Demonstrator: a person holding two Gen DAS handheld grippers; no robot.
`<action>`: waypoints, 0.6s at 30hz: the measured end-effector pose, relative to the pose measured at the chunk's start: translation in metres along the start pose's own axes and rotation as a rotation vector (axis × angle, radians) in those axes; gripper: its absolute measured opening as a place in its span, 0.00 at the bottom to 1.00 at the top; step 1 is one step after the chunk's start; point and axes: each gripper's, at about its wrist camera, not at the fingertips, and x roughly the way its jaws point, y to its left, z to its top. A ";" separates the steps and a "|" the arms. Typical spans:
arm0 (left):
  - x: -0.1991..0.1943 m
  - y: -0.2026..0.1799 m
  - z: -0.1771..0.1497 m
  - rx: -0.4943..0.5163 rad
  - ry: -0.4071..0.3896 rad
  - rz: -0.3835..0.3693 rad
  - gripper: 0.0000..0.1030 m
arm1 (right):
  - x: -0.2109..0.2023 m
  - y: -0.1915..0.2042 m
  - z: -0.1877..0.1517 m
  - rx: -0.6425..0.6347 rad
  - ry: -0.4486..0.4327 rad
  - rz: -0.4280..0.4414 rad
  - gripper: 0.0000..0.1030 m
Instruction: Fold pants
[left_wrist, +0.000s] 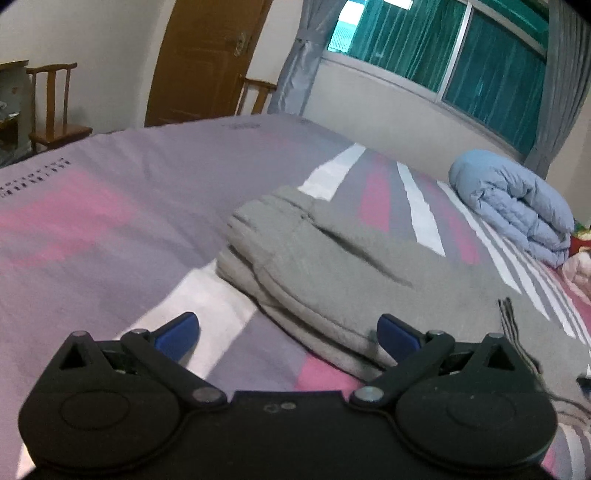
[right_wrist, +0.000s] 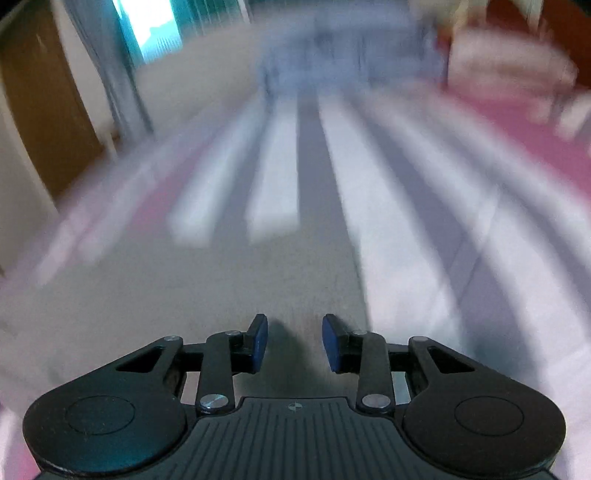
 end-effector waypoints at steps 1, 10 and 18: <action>0.001 0.000 -0.001 0.004 0.004 -0.004 0.94 | -0.002 0.004 0.003 -0.022 -0.035 -0.006 0.33; 0.010 0.001 -0.008 0.035 0.023 0.001 0.94 | 0.039 -0.008 0.029 0.021 -0.043 -0.031 0.76; 0.012 -0.003 -0.010 0.061 0.028 0.013 0.94 | 0.019 0.005 0.011 -0.101 -0.104 -0.022 0.81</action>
